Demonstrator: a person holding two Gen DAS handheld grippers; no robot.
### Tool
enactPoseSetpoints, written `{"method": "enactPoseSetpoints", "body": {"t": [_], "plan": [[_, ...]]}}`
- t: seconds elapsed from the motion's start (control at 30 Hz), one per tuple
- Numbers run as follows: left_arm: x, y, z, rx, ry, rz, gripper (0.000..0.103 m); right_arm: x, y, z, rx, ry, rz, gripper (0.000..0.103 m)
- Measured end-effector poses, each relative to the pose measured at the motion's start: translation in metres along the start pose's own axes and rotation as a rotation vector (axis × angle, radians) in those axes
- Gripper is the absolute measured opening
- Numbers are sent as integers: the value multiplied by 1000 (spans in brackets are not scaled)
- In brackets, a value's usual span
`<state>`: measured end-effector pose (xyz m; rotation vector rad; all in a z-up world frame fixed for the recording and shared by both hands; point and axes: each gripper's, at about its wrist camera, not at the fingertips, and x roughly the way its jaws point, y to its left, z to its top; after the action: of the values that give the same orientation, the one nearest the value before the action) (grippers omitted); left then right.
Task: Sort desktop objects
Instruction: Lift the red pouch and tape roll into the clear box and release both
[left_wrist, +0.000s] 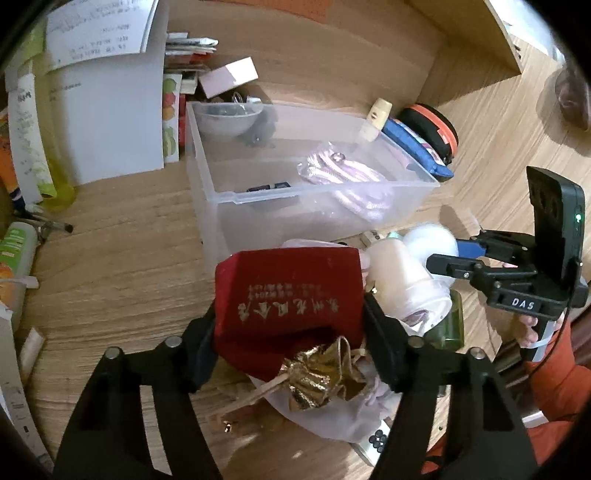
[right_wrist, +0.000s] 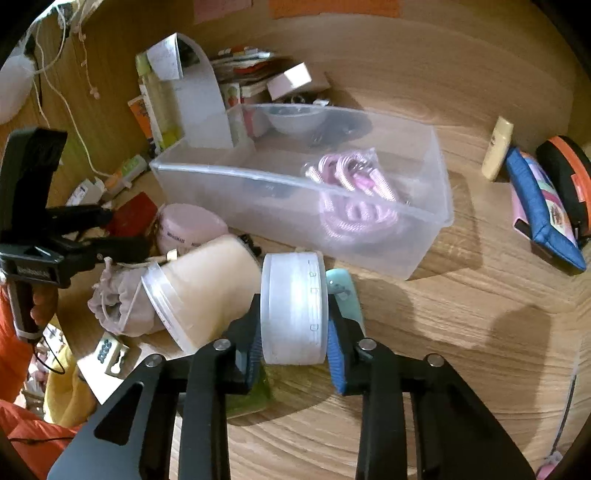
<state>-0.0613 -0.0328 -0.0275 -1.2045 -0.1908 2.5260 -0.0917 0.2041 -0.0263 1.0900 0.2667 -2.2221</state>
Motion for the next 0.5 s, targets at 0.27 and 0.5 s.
{"method": "enactPoseSetpoints", "body": {"t": [0.27, 0.5], "plan": [[-29, -1, 7, 13, -82, 37, 50, -18, 3, 3, -19, -49, -4, 27], [-50, -1, 19, 7, -159, 60, 50, -40, 11, 15, -47, -110, -23, 27]]}}
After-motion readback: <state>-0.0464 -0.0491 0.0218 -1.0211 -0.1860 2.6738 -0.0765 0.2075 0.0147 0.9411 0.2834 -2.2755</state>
